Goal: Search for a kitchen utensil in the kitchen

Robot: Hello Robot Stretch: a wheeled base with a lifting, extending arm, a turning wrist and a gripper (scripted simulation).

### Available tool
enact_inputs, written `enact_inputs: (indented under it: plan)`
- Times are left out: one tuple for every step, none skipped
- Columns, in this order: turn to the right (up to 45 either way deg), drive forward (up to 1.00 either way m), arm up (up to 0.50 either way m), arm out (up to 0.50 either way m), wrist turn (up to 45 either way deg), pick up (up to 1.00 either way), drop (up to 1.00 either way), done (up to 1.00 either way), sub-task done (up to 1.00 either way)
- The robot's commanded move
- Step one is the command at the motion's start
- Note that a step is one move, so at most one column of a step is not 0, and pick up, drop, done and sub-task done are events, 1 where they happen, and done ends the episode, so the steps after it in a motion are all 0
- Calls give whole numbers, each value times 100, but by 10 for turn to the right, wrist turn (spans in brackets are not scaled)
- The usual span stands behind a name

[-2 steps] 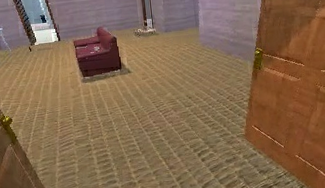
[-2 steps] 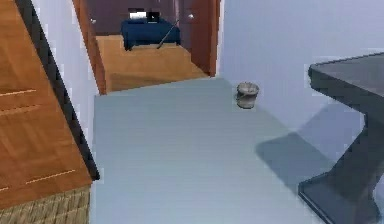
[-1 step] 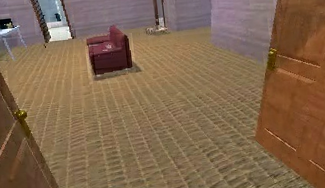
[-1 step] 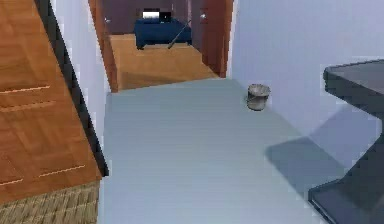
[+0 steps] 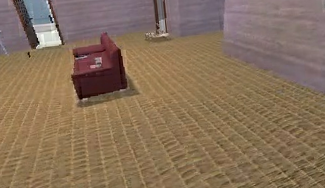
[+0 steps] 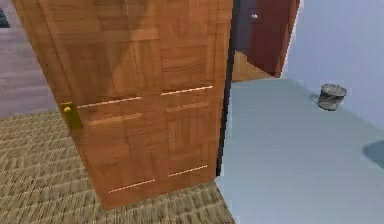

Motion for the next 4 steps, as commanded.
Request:
enact_inputs:
  plan:
    - [0, 100, 0, 0, 0, 0, 0, 0, 0]
    - [0, 100, 0, 0, 0, 0, 0, 0, 0]
    - [0, 90, 0, 0, 0, 0, 0, 0, 0]
    - [-300, 0, 0, 0, 0, 0, 0, 0, 0]
